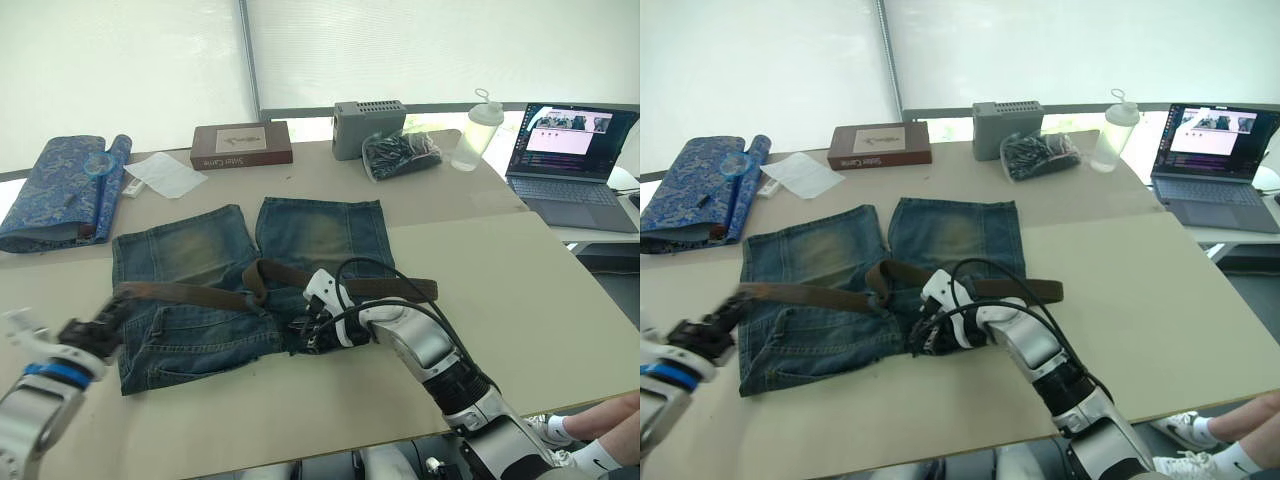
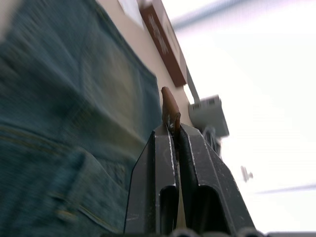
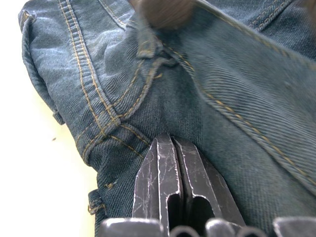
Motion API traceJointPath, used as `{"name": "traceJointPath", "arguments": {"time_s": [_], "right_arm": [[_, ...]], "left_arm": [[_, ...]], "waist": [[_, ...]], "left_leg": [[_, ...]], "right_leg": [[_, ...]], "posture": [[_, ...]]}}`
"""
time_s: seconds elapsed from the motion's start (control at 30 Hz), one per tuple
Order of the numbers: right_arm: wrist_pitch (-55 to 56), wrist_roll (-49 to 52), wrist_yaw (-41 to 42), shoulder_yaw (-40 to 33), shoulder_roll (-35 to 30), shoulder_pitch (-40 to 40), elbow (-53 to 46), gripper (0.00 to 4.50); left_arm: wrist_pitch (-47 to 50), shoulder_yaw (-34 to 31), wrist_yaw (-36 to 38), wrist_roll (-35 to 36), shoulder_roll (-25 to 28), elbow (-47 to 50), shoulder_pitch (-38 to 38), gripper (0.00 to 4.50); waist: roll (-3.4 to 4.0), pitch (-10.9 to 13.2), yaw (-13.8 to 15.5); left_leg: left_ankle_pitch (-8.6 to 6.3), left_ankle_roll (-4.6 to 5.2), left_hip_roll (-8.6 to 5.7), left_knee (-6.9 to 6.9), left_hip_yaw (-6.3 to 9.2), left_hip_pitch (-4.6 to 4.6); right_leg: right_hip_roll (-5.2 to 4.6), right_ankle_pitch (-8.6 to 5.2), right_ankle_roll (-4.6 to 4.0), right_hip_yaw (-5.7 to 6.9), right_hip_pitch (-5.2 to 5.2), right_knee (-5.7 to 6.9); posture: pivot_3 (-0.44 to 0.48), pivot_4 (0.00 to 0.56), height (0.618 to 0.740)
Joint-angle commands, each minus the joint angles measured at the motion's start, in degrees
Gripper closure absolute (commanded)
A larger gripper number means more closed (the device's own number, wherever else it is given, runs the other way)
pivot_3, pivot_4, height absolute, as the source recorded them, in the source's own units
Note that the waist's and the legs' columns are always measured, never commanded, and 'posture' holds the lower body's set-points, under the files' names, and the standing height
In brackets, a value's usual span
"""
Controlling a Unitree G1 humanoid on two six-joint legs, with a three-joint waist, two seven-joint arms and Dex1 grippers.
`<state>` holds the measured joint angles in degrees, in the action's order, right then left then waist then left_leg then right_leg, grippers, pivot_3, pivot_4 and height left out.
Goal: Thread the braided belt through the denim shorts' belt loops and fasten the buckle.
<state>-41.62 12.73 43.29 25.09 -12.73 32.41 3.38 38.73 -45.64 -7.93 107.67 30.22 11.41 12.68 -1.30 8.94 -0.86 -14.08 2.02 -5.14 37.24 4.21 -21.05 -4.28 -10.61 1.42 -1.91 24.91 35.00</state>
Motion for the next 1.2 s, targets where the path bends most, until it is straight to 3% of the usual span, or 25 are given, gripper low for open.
{"name": "traceJointPath", "arguments": {"time_s": [0.03,0.47,0.57,0.67,0.7,0.83,1.0,1.2], "right_arm": [[-3.19,-1.78,-2.65,-1.78,-1.55,-1.46,4.53,4.47],[-1.53,-3.33,-1.79,-1.53,-3.2,-0.87,5.26,4.47],[0.3,-2.62,-0.36,-1.97,-3.99,-1.22,4.06,4.47],[4.22,-0.09,5.2,-2.17,-6.2,-2.25,-0.55,4.47],[5.1,0.7,7.51,-1.91,-7.48,-2.71,-2.66,3.91],[9.32,4.05,14.87,-2.96,-12.09,-4.3,-12.34,2.59],[9.52,3.46,13.91,-4.81,-12.64,0.0,-15.44,2.59],[18.71,-5.6,10.57,-1.31,-8.09,10.87,-2.2,2.59]], "left_arm": [[-5.22,-8.37,0.06,-0.8,2.4,-2.6,-0.17,4.5],[-8.0,-12.27,-0.6,-6.58,3.15,-5.67,-0.61,4.5],[-4.37,-11.5,-0.06,-4.58,3.89,-5.92,0.47,4.5],[3.47,-6.88,1.29,-3.02,5.29,-3.92,4.78,4.5],[5.93,-5.29,2.42,-3.19,5.83,-2.87,6.5,4.5],[10.28,-2.93,5.91,-3.08,7.63,-0.75,10.05,4.5],[11.03,-3.83,8.28,-3.47,9.42,-2.78,9.58,4.5],[12.08,-3.37,11.87,-4.75,11.27,-3.86,8.7,4.5]], "waist": [[-0.08,-0.04,0.03],[-0.46,-0.27,0.55],[-0.52,-0.3,0.8],[-0.58,-0.28,1.28],[-0.56,-0.26,1.4],[-0.61,-0.12,1.37],[-0.62,0.0,0.45],[-0.45,0.13,-0.06]], "left_leg": [[0.0,0.0,-0.01,0.0,0.0,0.0],[-0.17,-0.27,-0.01,-0.01,0.04,0.3],[-0.27,-0.16,-0.02,-0.01,0.09,0.67],[-0.31,-0.1,-0.1,-0.01,0.11,0.69],[-0.33,-0.07,-0.11,-0.01,0.11,0.68],[-0.44,0.09,-0.19,-0.01,0.1,0.59],[-0.53,-0.28,0.14,-0.01,0.11,0.31],[-0.51,-0.33,0.14,-0.12,0.1,0.13]], "right_leg": [[0.0,0.0,0.0,0.01,-0.01,0.0],[-0.04,-0.1,0.1,0.19,-0.25,-0.09],[-0.05,-0.41,0.45,0.37,-0.68,-0.2],[-0.09,-0.59,0.57,0.39,-0.71,-0.19],[-0.09,-0.6,0.59,0.39,-0.72,-0.19],[-0.15,-0.71,0.67,0.34,-0.67,-0.2],[-0.12,-0.85,0.38,0.26,-0.43,0.02],[-0.08,-0.64,-0.15,0.25,-0.1,0.03]], "posture": [[0.0,0.15,0.74],[0.0,0.15,0.74],[0.0,0.15,0.74],[0.0,0.15,0.74],[0.0,0.15,0.74],[0.0,0.15,0.74],[0.0,0.15,0.74],[0.0,0.15,0.74]]}}
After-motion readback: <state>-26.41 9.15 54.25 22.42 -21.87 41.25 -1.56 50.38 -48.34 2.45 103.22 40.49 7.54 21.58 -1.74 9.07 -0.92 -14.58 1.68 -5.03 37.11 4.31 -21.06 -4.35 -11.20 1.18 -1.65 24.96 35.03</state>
